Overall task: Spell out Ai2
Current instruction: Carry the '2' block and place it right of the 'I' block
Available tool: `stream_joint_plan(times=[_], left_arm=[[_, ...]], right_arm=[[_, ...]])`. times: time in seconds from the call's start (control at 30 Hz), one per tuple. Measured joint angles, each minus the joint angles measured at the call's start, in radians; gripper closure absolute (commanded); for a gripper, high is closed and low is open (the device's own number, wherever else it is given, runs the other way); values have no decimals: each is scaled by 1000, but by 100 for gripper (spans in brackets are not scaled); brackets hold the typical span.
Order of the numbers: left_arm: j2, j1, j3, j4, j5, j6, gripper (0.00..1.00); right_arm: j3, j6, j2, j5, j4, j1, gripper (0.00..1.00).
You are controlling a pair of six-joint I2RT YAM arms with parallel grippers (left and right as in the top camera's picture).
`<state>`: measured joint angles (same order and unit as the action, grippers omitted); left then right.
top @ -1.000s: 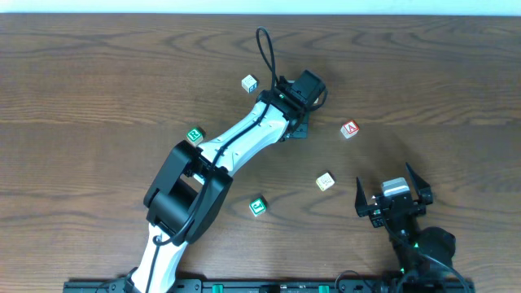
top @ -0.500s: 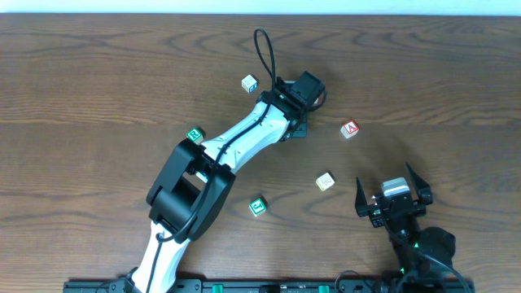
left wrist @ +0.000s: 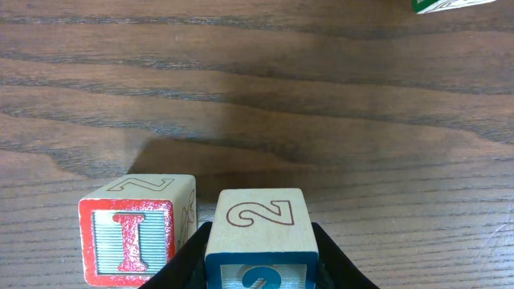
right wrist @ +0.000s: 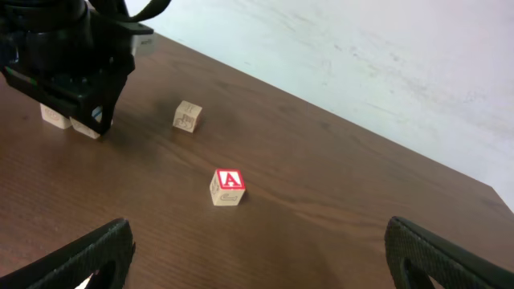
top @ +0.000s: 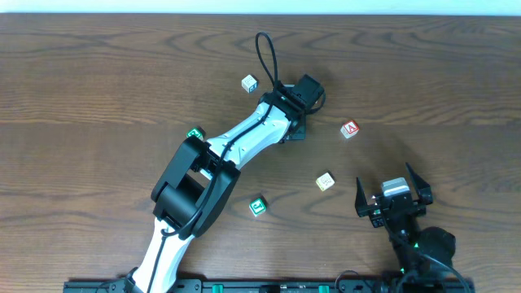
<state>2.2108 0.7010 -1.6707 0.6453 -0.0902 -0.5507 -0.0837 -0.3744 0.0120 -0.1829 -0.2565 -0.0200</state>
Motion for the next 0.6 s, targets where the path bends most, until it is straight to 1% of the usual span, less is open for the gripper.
stream_joint_plan(times=[0.03,0.13,0.2,0.6], left_arm=[[0,0,0,-1,0,0,72],[0,0,0,-3,0,0,70],[0,0,0,-3,0,0,67],[0,0,0,-7,0,-1,66]], right_arm=[[0,0,0,0,0,0,1],[0,0,0,0,0,0,1],[0,0,0,0,0,0,1],[0,0,0,0,0,0,1]])
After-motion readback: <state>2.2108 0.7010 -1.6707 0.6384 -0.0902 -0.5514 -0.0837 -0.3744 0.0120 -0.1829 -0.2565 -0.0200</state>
